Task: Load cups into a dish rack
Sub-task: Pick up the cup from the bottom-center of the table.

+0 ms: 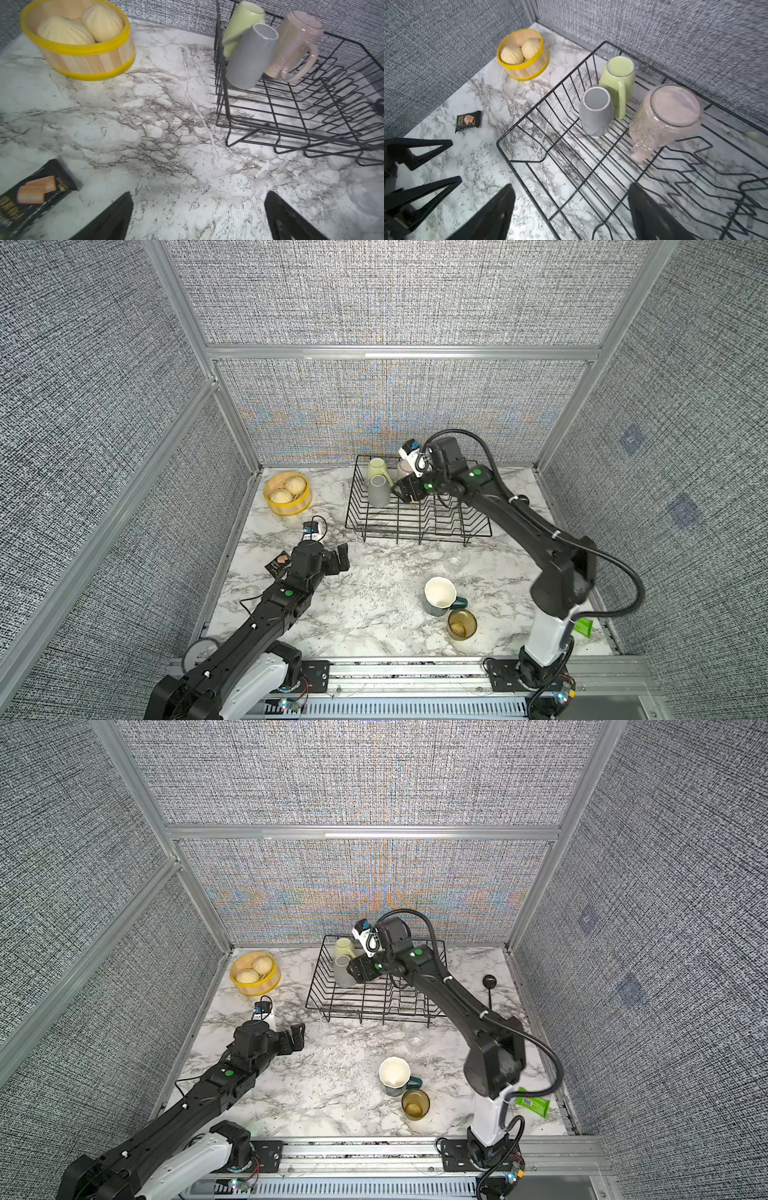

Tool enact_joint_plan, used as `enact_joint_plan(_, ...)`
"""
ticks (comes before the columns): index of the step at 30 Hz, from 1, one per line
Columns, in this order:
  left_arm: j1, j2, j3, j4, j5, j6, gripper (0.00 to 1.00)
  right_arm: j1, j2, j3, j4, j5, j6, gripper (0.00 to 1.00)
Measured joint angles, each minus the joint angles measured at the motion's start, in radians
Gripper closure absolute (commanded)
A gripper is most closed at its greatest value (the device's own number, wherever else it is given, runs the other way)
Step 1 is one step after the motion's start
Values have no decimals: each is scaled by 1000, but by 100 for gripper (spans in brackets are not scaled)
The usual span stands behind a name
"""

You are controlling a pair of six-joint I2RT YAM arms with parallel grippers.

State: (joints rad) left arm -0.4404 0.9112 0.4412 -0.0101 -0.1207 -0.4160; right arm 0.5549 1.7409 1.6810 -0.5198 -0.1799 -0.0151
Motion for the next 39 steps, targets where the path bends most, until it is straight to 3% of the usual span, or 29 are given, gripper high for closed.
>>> enact_joint_plan(8,-78,-35,17,0,114,-7,4,-32,-447,-610,189,226,28,1)
enact_joint_plan(14,-200,-42,56,-45,121,-6,4,-135,-608,-857,269,386,109,1)
enact_joint_plan(19,-293,-1,85,-68,124,-3,4,-271,-704,-1003,323,460,209,1)
enact_joint_plan(25,-420,89,119,-68,174,24,4,-420,-769,-1138,389,425,317,1)
enact_joint_plan(32,-541,262,222,-69,299,100,3,-457,-752,-1209,443,358,401,1)
enact_joint_plan(39,-581,386,289,-56,377,119,2,-457,-770,-1213,467,348,409,2)
